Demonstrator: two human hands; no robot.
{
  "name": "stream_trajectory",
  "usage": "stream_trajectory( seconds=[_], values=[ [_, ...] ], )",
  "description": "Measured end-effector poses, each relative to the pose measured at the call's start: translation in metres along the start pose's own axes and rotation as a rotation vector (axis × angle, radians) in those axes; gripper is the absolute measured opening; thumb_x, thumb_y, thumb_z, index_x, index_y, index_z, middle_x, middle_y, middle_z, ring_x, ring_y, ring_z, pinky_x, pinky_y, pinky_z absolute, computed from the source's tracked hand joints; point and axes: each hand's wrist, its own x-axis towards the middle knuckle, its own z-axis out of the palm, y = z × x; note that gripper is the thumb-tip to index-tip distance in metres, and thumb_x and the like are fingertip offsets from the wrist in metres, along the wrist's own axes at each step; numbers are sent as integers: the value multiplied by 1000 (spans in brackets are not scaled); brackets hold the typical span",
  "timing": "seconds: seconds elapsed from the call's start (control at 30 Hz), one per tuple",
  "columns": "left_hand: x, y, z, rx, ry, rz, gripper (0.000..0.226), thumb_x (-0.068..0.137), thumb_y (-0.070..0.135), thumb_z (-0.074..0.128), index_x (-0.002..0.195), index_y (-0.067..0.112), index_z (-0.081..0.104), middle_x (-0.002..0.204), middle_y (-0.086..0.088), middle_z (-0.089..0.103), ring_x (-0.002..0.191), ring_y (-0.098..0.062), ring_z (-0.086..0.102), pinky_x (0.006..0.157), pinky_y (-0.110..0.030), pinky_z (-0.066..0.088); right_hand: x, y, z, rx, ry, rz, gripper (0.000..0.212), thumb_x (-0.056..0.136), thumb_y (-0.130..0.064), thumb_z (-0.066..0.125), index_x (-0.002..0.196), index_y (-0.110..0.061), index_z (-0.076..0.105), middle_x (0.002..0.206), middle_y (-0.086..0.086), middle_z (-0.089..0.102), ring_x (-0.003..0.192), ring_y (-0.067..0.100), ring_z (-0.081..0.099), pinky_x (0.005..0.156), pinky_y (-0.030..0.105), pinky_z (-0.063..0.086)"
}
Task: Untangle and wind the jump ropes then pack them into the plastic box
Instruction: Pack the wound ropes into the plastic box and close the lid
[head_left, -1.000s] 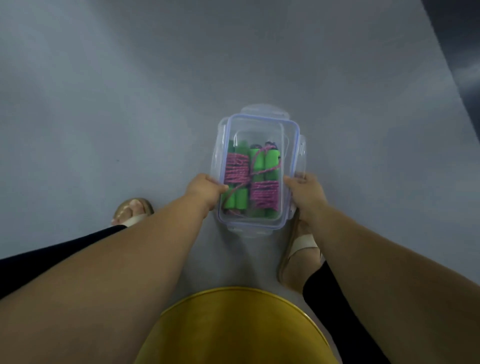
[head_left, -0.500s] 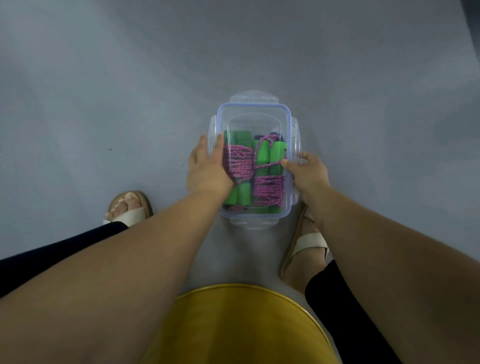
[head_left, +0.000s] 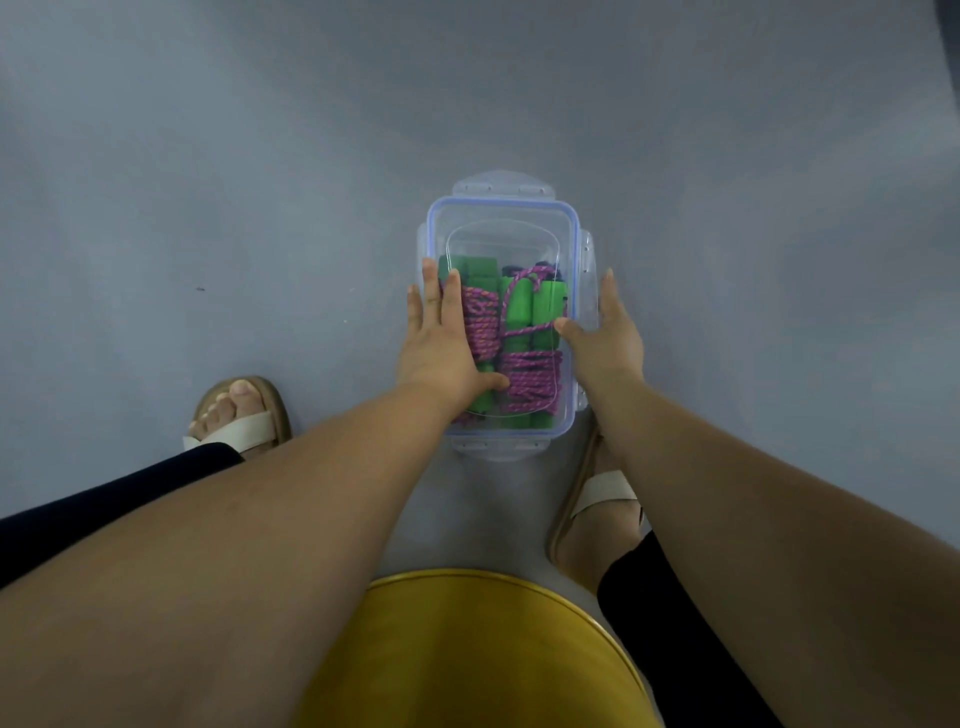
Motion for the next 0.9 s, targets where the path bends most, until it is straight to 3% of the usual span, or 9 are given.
stream_trajectory(
  seconds=[0.1,0.2,0.3,0.43,0.53,0.67,0.9],
  values=[
    [2,3,1,65,-42,-31,129,67,48,78,146,26,-22,148,-10,-39,143,-27,-20,117,-37,12,-9,1,8,-269,-58,-113,60,99,-21,39,150,-27,7,158,-3,3,142,25,20,109,35,28],
    [5,9,0,241,-23,5,128,70,52,74,146,14,-21,151,-9,-34,142,-33,-22,117,-40,4,-11,-5,10,-480,21,-138,57,96,-22,37,148,-15,15,158,-2,-11,145,25,0,116,38,15],
    [7,13,0,309,-36,2,128,71,54,73,146,7,-21,153,-8,-30,141,-33,-24,117,-40,3,2,-31,9,-489,151,-231,61,90,-17,45,146,-9,21,158,3,-8,145,21,-5,118,36,12],
    [8,14,-1,446,-37,17,126,74,62,64,144,2,-22,152,-16,-29,139,-35,-27,116,-41,-8,31,-71,21,-759,-56,-521,64,98,-27,37,149,-12,3,158,2,-11,144,23,-13,117,35,-2],
    [9,12,-1,504,-21,39,126,75,67,59,143,0,-22,152,-20,-27,139,-34,-28,113,-42,-16,48,-79,31,-937,-160,-540,67,99,-43,27,149,-13,-5,157,3,-16,143,25,-17,116,41,-9],
    [6,13,-5,481,-40,44,122,78,64,58,142,0,-25,151,-19,-28,138,-33,-29,112,-40,-17,52,-71,32,-995,-167,-559,68,97,-49,21,148,-17,-11,156,1,-20,142,23,-21,115,42,-13],
    [10,9,1,413,-35,19,126,74,64,62,143,4,-24,152,-16,-29,139,-36,-27,115,-40,-10,54,-81,29,-951,-146,-581,67,94,-51,34,148,-18,13,154,4,18,143,26,11,117,43,-1]
  ],
)
